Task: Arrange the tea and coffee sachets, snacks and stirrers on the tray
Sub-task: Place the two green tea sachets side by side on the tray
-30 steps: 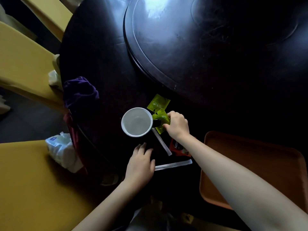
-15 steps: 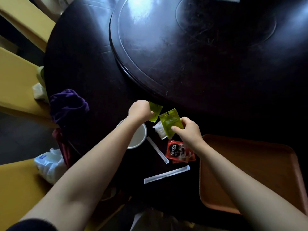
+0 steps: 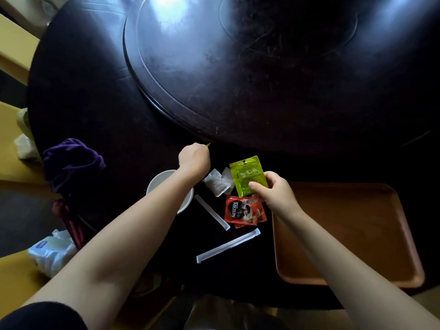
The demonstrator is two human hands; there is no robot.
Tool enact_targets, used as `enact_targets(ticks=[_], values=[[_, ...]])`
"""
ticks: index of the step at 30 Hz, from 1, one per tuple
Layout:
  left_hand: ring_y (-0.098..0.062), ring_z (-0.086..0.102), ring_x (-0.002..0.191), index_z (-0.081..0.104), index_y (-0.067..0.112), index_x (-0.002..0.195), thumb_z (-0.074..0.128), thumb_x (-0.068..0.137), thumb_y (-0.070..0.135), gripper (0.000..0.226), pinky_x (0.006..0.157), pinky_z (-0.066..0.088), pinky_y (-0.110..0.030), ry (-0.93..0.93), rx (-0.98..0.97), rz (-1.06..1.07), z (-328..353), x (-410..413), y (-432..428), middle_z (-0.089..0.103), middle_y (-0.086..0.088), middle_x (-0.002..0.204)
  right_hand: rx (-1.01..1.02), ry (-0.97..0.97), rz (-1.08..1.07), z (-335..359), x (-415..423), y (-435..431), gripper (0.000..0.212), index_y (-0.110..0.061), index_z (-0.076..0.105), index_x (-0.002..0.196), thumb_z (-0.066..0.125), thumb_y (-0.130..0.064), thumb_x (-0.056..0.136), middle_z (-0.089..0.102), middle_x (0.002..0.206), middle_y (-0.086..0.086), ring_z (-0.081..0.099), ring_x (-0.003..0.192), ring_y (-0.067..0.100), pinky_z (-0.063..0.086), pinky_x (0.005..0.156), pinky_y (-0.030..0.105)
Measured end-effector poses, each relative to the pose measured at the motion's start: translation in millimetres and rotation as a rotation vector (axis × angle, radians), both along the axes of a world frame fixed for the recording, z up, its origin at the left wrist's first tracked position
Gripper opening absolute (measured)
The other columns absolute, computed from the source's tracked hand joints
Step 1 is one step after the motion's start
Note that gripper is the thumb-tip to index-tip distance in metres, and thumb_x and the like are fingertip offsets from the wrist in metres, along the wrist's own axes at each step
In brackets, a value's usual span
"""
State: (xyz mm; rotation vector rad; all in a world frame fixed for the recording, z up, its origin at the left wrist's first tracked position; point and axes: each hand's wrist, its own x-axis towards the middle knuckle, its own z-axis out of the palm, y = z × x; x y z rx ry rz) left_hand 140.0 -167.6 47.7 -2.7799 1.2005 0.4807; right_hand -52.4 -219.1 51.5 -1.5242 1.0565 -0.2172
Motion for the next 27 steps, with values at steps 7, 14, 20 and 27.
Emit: enact_targets(ticks=[7,14,20,27], values=[[-0.033,0.064,0.075,0.064,0.005,0.075,0.046,0.074,0.016,0.021,0.066,0.052,-0.035,0.489,-0.548,0.384,29.0,-29.2,21.5,0.07,-0.015,0.08,-0.214,-0.066,-0.155,13.6,-36.8,-2.5,0.004,-0.012,0.06,0.081,0.064,-0.011,0.081,0.06,0.069,0.001,0.054,0.056,0.007,0.042,0.055,0.017],[-0.01,0.068,0.05,0.061,0.006,0.077,0.043,0.087,-0.007,0.024,0.05,0.057,-0.022,1.507,-0.756,0.809,31.4,-120.3,28.0,0.07,-0.001,0.054,-0.968,0.115,-0.043,18.9,-54.3,30.4,0.012,-0.009,0.06,0.084,0.057,-0.012,0.073,0.063,0.09,0.012,0.057,0.085,0.028,0.044,0.078,0.031],[-0.008,0.067,0.053,0.066,0.008,0.084,0.046,0.092,0.032,0.033,0.049,0.054,-0.02,1.641,-0.838,0.86,24.9,-152.3,35.6,0.072,-0.001,0.061,-0.71,0.092,0.18,7.8,-85.4,47.9,0.045,-0.017,0.055,0.121,0.054,-0.032,0.079,0.053,0.135,0.01,0.052,0.12,0.027,0.037,0.1,0.03],[-0.011,0.07,0.058,0.063,0.003,0.087,0.047,0.09,0.003,0.016,0.054,0.058,-0.023,1.676,-0.798,0.766,20.1,-170.2,42.6,0.073,-0.004,0.066,-0.548,-0.133,-0.007,5.4,-112.0,47.0,0.043,-0.014,0.063,0.111,0.057,-0.042,0.079,0.057,0.116,0.007,0.048,0.106,-0.001,0.035,0.093,0.008]])
